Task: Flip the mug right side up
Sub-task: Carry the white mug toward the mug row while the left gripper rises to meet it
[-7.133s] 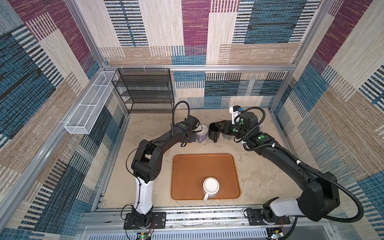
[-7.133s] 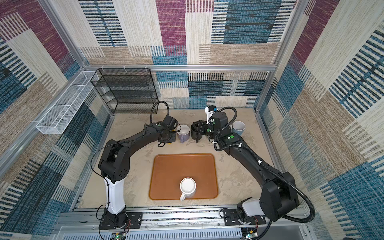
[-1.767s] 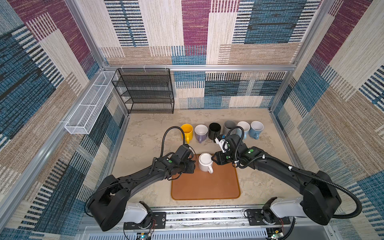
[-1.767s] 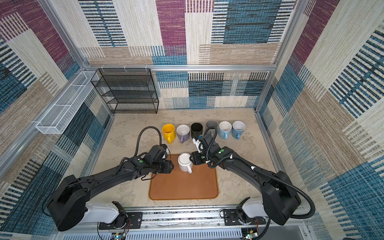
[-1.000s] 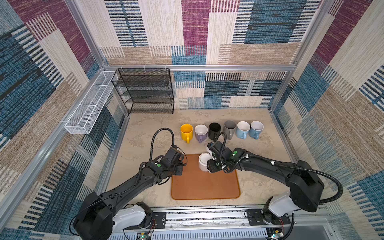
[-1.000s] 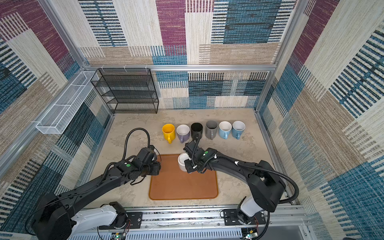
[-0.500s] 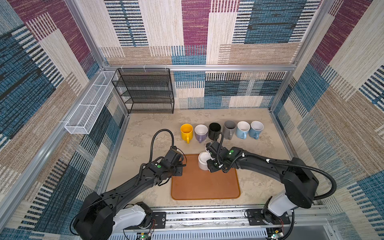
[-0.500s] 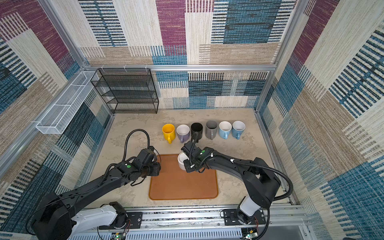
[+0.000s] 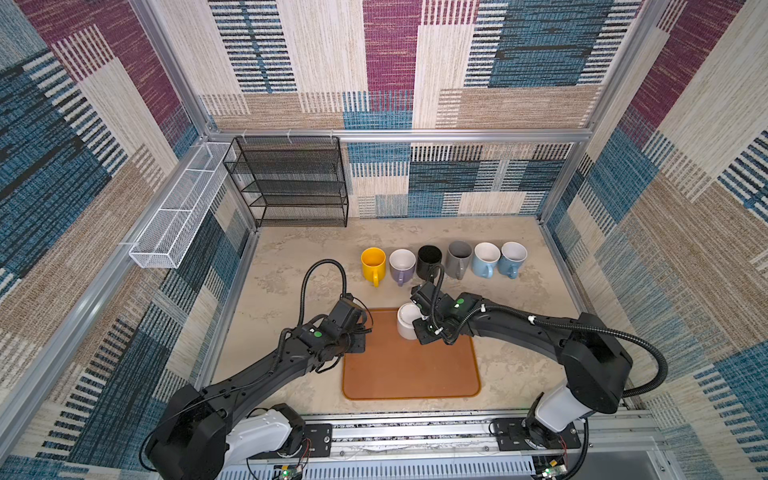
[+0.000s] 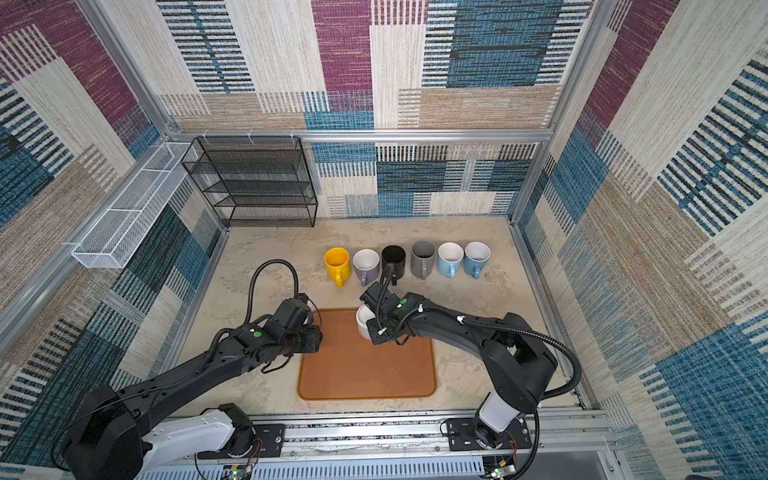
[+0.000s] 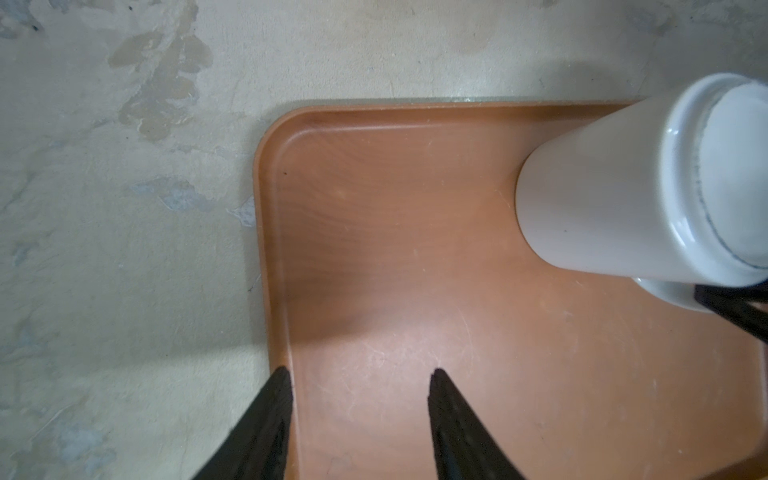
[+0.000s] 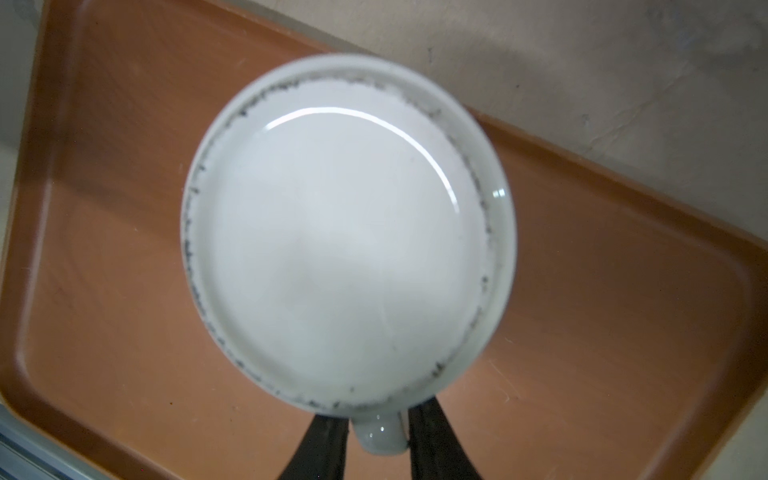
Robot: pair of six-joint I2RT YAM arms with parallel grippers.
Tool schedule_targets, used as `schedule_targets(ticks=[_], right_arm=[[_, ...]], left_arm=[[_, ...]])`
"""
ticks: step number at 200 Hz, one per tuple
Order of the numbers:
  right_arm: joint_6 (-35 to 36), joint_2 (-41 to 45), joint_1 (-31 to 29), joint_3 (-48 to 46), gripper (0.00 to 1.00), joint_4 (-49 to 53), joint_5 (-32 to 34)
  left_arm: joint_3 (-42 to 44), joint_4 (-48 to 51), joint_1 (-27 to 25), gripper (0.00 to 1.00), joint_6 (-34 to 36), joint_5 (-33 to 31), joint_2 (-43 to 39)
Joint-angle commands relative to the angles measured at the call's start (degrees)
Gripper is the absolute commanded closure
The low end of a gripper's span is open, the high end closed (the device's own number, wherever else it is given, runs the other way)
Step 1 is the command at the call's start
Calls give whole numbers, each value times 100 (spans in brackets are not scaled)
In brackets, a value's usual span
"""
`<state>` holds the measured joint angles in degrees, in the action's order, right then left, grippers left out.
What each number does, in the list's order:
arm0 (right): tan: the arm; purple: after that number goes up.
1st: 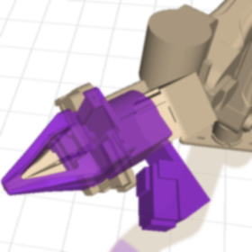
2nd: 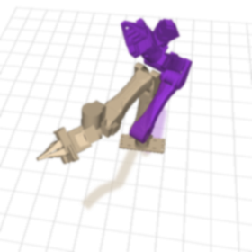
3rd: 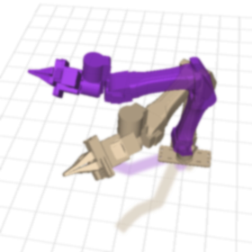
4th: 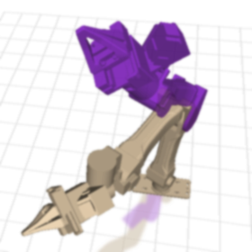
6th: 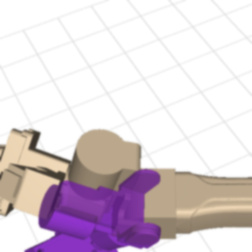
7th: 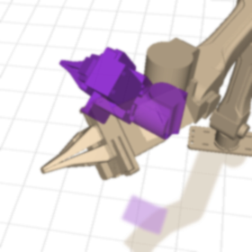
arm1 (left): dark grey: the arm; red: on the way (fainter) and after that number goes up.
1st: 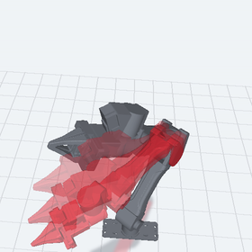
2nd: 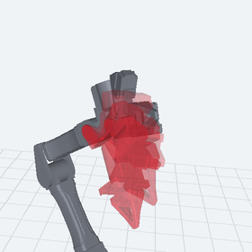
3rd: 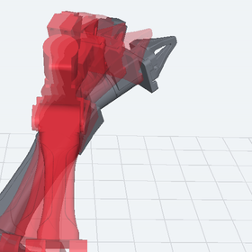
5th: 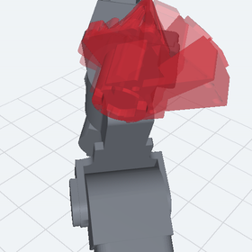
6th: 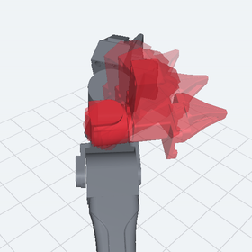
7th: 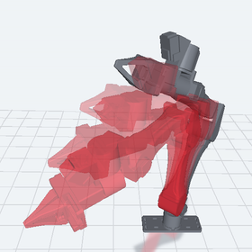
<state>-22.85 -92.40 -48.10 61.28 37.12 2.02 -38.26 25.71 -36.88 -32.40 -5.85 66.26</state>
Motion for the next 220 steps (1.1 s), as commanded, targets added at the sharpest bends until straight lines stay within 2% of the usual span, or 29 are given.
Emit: schedule_targets(ticks=[1,39,126,176,220], right_arm=[[18,-65,-6,54,74,80,152],[17,-129,-11,94,76,76,205],[12,-132,-11,186,87,138,409],[66,134,-14,156,100,-85,357],[154,214,5,106,100,-374,125]], left_arm=[[6,-68,-3,49,-80,-118,-56],[-6,-49,5,49,-74,-110,-95],[-64,75,-1,50,-50,-149,-120],[-86,147,2,50,-73,-158,-159],[-172,241,-3,51,-69,-105,-193]])
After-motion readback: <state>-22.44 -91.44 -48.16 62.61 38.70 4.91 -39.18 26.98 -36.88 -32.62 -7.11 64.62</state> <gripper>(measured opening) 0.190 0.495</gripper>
